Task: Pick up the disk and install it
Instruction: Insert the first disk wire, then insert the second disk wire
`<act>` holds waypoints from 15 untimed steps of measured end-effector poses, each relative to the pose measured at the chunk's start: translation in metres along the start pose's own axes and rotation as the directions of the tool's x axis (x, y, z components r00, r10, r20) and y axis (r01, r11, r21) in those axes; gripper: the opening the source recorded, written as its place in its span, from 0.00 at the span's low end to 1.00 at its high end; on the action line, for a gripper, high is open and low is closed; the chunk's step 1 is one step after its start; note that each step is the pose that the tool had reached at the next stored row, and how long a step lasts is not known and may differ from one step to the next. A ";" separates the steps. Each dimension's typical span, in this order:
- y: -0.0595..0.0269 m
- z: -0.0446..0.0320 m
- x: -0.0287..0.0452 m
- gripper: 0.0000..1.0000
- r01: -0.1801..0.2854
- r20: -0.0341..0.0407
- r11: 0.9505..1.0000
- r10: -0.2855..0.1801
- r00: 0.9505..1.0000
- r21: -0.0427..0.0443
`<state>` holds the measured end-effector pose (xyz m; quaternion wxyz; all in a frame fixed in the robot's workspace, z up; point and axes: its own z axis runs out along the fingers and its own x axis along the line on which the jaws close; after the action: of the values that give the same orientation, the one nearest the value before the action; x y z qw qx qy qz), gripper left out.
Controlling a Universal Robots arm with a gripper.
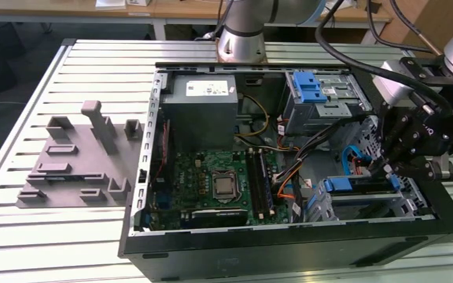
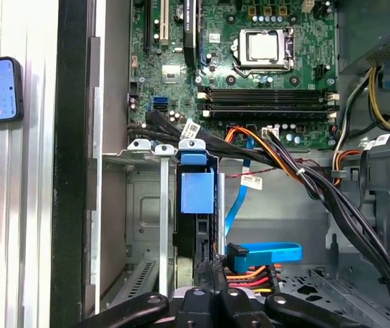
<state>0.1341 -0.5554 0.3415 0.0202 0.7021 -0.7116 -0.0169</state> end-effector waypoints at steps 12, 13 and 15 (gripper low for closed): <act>0.0000 -0.0007 0.0000 0.11 0.000 0.000 1.000 0.000 1.000 0.000; 0.0000 -0.0015 0.0000 0.11 0.000 -0.001 1.000 0.000 1.000 0.000; 0.0002 -0.0037 0.0000 0.11 0.000 0.000 1.000 0.000 1.000 0.000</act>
<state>0.1341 -0.5554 0.3452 0.0204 0.7021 -0.7115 -0.0169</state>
